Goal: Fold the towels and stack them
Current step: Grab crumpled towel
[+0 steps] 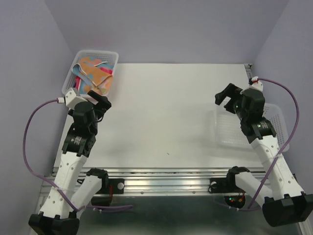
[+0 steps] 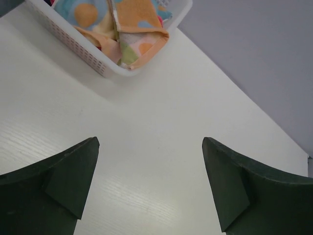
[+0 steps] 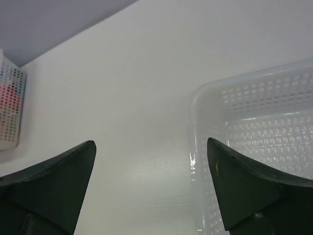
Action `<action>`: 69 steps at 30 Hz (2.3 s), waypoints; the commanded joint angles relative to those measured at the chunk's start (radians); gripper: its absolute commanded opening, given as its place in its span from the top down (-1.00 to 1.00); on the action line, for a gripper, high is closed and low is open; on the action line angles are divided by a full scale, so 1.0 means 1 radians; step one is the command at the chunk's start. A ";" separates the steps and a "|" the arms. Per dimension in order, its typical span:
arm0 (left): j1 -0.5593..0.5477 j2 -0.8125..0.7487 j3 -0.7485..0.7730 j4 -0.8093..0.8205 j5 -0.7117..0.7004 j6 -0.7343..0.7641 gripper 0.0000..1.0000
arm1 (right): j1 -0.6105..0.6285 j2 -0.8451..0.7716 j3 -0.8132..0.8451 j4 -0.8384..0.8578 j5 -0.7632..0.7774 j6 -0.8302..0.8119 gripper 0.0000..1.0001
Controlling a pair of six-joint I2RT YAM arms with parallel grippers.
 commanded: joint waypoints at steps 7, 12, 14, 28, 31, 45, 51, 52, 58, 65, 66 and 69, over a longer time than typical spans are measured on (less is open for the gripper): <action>0.063 0.355 0.249 0.169 -0.053 0.115 -0.97 | 0.003 0.021 0.028 0.113 -0.079 -0.080 -1.00; 0.132 0.611 0.395 0.223 0.053 0.223 -0.97 | 0.001 0.067 0.063 0.073 -0.083 -0.099 -1.00; 0.168 0.679 0.444 0.252 0.101 0.271 -0.98 | 0.003 0.072 0.073 0.064 -0.105 -0.103 -1.00; 0.333 1.204 0.823 0.224 0.505 0.339 -0.98 | 0.003 0.062 0.017 0.109 -0.079 -0.123 -1.00; 0.333 1.246 0.848 0.224 0.532 0.330 -0.98 | 0.003 0.073 0.013 0.113 -0.074 -0.123 -1.00; 0.324 1.360 0.941 0.183 0.575 0.317 -0.29 | 0.001 0.086 0.007 0.115 -0.036 -0.118 -1.00; 0.324 1.352 0.954 0.171 0.576 0.305 1.00 | 0.003 0.081 0.007 0.116 -0.033 -0.119 -1.00; 0.324 1.348 0.954 0.171 0.574 0.305 1.00 | 0.003 0.081 0.005 0.116 -0.033 -0.118 -1.00; 0.322 1.253 0.914 0.198 0.595 0.308 1.00 | 0.003 0.076 0.002 0.121 -0.039 -0.118 -1.00; 0.319 1.008 0.745 0.332 0.618 0.290 1.00 | 0.003 0.046 -0.004 0.129 -0.044 -0.118 -1.00; 0.317 0.953 0.718 0.349 0.625 0.290 1.00 | 0.003 0.040 -0.006 0.129 -0.045 -0.118 -1.00; 0.298 0.850 0.682 0.390 0.673 0.291 1.00 | 0.001 0.006 -0.021 0.151 -0.056 -0.118 -1.00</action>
